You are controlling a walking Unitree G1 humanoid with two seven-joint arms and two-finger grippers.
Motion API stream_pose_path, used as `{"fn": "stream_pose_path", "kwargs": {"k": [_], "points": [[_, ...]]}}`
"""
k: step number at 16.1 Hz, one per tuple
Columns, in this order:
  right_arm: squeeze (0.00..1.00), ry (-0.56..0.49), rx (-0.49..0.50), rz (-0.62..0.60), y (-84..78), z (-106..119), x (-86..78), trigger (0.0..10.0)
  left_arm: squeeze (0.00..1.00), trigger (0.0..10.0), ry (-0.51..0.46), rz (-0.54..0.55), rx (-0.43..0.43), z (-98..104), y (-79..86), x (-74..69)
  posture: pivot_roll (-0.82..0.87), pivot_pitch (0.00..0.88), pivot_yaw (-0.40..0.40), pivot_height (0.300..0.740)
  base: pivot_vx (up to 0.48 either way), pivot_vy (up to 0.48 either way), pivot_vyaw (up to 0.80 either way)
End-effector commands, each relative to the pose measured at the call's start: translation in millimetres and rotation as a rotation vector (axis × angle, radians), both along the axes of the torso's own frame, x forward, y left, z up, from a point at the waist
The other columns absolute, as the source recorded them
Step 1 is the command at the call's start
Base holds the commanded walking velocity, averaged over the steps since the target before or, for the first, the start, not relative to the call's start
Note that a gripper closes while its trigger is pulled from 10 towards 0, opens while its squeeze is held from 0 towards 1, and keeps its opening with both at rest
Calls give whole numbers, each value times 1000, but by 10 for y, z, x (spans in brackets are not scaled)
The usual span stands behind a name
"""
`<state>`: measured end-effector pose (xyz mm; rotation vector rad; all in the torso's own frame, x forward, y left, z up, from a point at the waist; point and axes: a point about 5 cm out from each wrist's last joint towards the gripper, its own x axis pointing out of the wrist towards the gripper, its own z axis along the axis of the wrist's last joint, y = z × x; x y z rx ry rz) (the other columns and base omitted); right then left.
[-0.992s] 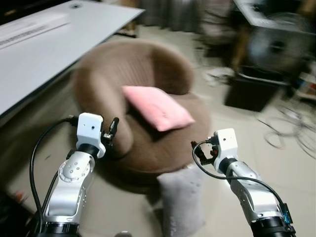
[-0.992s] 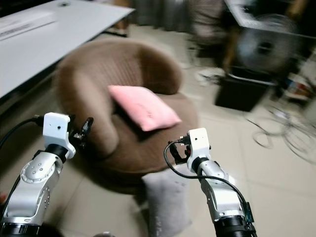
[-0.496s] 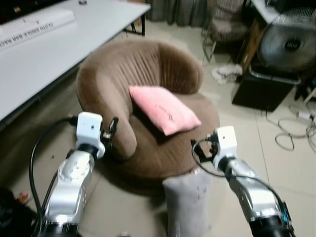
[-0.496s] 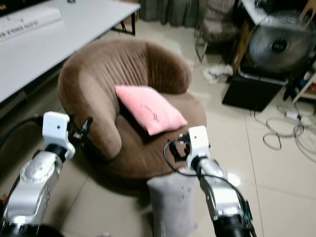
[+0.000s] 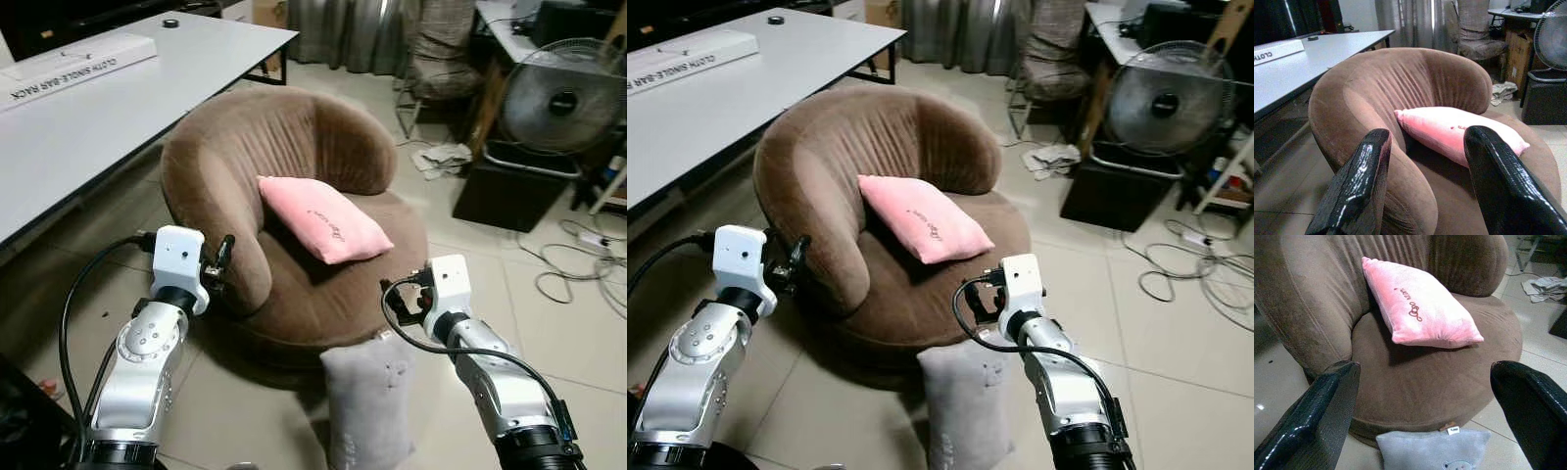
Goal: Move the pillow to the sofa from floor
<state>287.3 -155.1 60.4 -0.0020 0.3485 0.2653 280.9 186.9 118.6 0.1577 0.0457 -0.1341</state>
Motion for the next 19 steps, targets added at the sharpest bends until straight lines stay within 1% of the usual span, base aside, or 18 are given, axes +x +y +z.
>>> {"fn": "stream_pose_path", "kwargs": {"k": [1,3,4,6,9,11,13,16,17,19], "points": [[0,-16,-21,-9,-33,37,46,10000,0,10000,-1,-13,10,-6,-24,-5,118,0,-36,740,0,0,0],[0,-16,-20,-4,-16,35,45,10000,0,10000,0,-9,8,-4,-17,-9,120,0,-35,740,0,0,0],[0,-17,-13,3,10,30,44,10000,0,10000,7,11,-4,-14,0,-6,120,0,-35,740,0,0,0],[0,-14,-33,1,26,12,51,10000,0,10000,17,31,2,-35,31,-2,118,0,-35,740,0,0,0],[0,-23,-24,3,56,20,44,10000,0,10000,14,26,14,-40,28,-22,124,0,-36,740,0,0,0],[0,-19,-30,-11,35,6,42,10000,0,10000,19,13,27,-47,10,-23,120,0,-29,740,0,0,0],[0,-14,-30,-25,17,-6,24,10000,0,10000,29,25,17,-51,32,-4,116,0,-24,740,0,0,0],[0,-8,-33,-31,-1,-15,9,10000,0,10000,17,22,34,-36,35,16,113,0,-24,740,0,0,0],[0,-7,-36,-32,-9,-17,11,10000,0,10000,15,16,48,-32,34,20,113,0,-24,740,0,0,0],[0,-7,-41,-41,-25,-13,28,10000,0,10000,19,13,50,-40,29,8,116,0,-26,740,0,0,0]]}}
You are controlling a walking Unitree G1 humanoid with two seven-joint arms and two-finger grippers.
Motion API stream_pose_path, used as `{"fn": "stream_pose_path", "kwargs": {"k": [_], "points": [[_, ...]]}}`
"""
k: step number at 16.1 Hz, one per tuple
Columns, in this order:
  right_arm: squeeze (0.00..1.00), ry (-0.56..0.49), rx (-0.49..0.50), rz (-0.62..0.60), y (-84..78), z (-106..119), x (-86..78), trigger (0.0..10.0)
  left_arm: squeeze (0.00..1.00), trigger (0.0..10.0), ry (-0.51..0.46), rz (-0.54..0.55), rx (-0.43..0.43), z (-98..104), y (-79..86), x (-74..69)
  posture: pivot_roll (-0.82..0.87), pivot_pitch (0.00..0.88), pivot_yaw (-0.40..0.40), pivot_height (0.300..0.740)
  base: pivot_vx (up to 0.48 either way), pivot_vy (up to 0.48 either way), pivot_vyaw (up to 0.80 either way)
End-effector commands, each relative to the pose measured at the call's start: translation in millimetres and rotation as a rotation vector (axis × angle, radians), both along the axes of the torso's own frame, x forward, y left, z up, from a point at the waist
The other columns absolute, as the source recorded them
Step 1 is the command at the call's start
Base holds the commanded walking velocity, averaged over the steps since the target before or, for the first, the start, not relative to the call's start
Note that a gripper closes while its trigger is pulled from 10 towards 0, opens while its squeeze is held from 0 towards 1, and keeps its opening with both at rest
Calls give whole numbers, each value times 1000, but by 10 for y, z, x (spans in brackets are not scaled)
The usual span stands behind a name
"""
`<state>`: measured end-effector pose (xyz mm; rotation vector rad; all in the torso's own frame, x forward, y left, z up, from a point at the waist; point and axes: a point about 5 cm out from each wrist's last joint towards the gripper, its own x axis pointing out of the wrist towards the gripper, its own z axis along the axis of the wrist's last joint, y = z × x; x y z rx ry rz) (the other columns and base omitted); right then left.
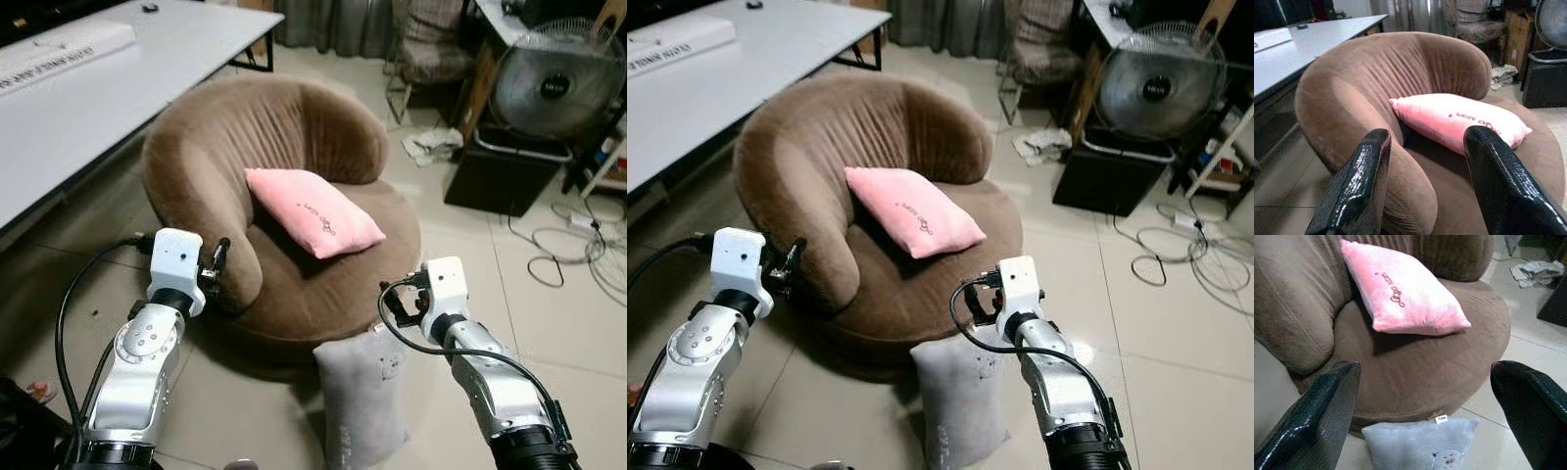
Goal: Move the pillow to the sofa from floor
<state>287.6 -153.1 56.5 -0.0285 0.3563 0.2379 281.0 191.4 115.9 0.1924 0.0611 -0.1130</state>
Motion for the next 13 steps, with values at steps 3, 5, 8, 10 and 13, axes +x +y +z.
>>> {"fn": "stream_pose_path", "kwargs": {"k": [3,5,8,10,13], "points": [[0,-9,-20,-26,-66,19,23,10000,0,10000,12,-10,14,-27,-31,-11,120,0,-29,740,0,0,0],[0,-4,-17,-32,-70,8,8,10000,0,10000,13,6,-15,-25,-13,-23,121,0,-33,740,0,0,0],[0,-1,-25,-32,-66,17,20,10000,0,10000,2,13,-19,-1,-9,-20,122,0,-46,740,0,0,0],[0,0,-27,-31,-76,23,26,10000,0,10000,8,12,-15,-18,-22,-22,117,0,-47,740,0,0,0],[0,8,10,-38,-78,20,-3,10000,0,10000,0,-19,-33,-15,-70,-29,111,0,-39,740,0,0,-240]]}}
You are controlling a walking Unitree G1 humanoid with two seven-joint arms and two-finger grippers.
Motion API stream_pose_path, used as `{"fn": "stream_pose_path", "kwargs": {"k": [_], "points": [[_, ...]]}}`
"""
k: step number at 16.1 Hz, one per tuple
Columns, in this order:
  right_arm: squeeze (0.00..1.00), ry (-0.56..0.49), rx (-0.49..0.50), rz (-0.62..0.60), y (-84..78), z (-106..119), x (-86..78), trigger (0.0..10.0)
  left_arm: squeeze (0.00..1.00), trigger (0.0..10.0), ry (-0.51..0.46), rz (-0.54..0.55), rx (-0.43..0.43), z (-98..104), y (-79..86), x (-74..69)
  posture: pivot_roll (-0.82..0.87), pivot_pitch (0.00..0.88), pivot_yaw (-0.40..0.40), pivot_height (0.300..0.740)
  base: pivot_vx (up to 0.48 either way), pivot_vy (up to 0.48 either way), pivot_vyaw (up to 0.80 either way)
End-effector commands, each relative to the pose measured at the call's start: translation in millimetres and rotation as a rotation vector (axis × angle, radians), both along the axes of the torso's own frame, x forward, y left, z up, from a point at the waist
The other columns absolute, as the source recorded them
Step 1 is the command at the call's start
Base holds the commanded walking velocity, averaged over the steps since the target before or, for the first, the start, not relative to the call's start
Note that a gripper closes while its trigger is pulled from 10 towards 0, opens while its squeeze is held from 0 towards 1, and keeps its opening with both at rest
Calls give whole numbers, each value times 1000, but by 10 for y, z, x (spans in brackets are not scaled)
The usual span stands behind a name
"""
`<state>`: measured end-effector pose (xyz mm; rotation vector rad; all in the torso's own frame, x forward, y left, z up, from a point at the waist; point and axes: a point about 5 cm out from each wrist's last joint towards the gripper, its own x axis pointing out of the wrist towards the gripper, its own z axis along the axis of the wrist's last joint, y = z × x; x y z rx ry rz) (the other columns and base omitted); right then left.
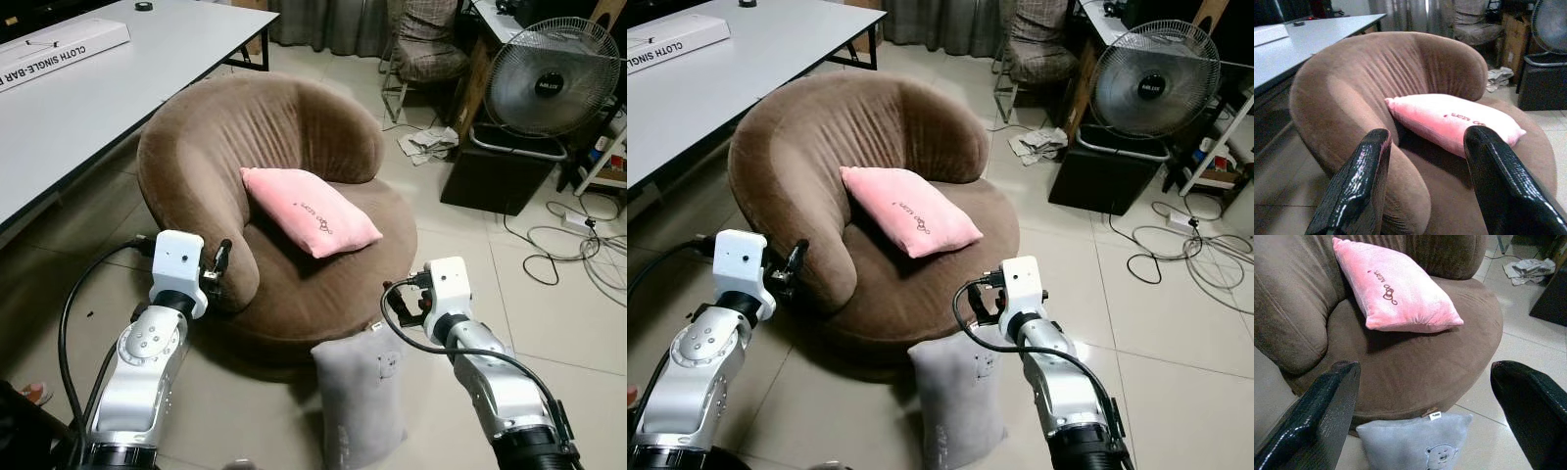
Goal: Move the pillow to the sofa from floor
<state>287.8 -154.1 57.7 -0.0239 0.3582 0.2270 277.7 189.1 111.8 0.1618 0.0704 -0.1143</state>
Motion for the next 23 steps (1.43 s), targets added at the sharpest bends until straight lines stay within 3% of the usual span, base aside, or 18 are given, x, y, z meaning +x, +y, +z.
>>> {"fn": "stream_pose_path", "kwargs": {"k": [1,6,8,12,23], "points": [[0,8,12,-26,-73,2,-21,10000,0,10000,-14,-29,-10,32,-63,2,111,0,-39,740,292,0,-800],[0,-12,-18,15,-33,33,-12,10000,0,10000,-14,-38,-15,37,-78,-1,109,0,-38,740,323,0,-320],[0,-23,-49,69,3,53,-16,10000,0,10000,-14,-36,-17,38,-70,-3,111,0,-39,740,343,0,703],[0,-8,1,23,-9,48,7,10000,0,10000,-14,-28,-18,39,-56,1,108,0,-36,740,339,0,400],[0,11,-12,19,-39,-3,-32,10000,0,10000,4,-47,-7,2,-89,2,105,0,-33,740,0,0,0]]}}
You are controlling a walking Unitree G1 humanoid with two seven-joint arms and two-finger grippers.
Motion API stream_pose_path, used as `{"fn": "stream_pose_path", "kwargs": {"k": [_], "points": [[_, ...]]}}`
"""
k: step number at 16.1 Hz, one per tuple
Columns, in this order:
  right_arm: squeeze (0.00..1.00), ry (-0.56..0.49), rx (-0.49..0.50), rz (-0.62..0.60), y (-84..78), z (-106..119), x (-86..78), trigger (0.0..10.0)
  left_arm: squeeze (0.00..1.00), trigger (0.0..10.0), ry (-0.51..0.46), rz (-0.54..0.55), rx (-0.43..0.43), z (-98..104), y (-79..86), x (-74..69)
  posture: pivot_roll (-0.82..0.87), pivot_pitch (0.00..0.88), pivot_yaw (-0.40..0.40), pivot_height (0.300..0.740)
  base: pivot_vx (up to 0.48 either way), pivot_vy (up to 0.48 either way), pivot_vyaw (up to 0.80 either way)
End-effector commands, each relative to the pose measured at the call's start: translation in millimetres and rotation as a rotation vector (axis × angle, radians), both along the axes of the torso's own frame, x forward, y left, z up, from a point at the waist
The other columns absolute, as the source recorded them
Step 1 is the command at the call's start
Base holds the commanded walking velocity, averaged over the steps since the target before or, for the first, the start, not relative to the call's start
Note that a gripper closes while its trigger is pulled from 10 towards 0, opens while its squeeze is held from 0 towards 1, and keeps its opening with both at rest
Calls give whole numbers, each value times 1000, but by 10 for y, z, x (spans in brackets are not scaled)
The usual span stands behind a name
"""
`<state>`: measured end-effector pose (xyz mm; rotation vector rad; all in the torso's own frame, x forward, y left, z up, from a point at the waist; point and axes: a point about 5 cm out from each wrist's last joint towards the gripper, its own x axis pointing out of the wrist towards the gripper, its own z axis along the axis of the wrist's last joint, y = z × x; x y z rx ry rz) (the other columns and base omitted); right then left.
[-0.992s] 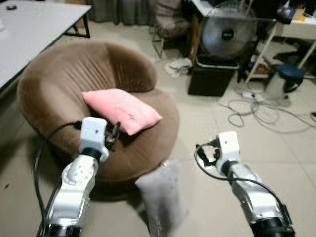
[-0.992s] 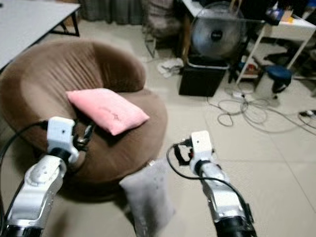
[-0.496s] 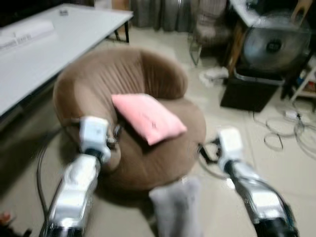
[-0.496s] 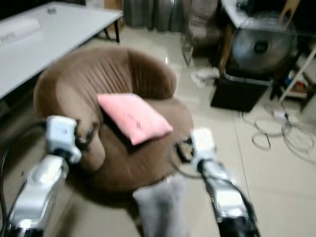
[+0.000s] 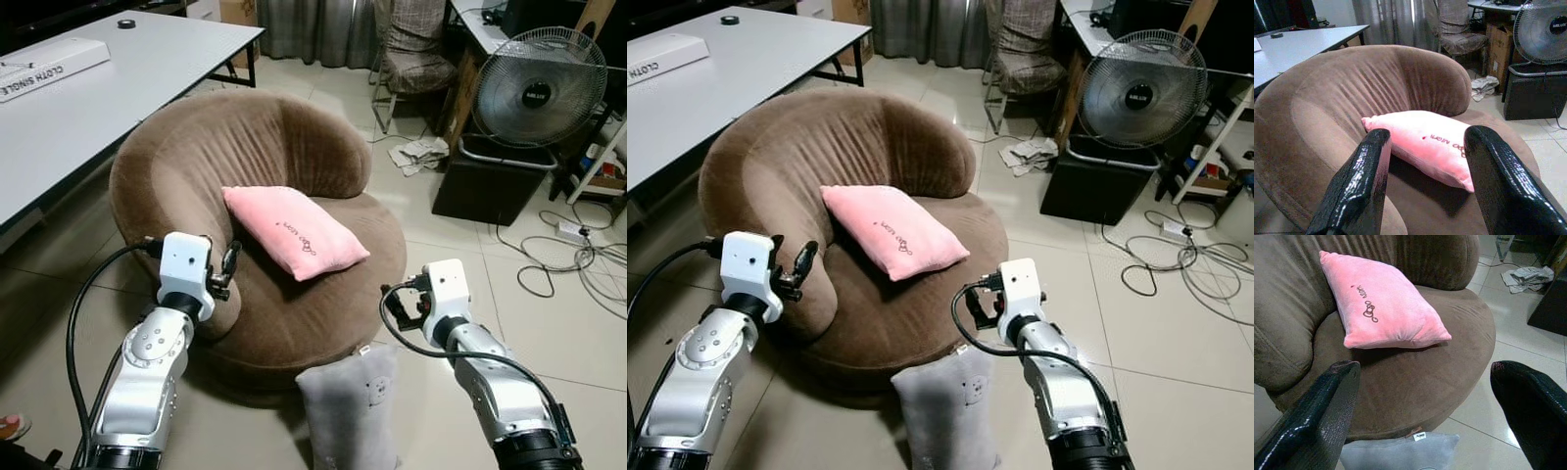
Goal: Move the pillow to the sofa from floor
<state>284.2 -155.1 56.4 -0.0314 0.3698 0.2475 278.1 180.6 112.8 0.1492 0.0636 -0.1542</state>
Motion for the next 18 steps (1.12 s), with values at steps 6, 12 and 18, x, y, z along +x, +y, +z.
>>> {"fn": "stream_pose_path", "kwargs": {"k": [6,12,18], "points": [[0,1,-9,-5,-40,1,7,10000,0,10000,18,-9,11,-61,-4,-22,108,0,-47,740,0,0,0],[0,5,-8,-41,-95,-14,-11,10000,0,10000,3,-10,28,-42,-11,27,86,0,-30,725,0,0,0],[0,0,-6,-63,-134,-11,-58,10000,0,10000,-3,-30,30,-47,-83,86,61,0,-18,680,0,0,0]]}}
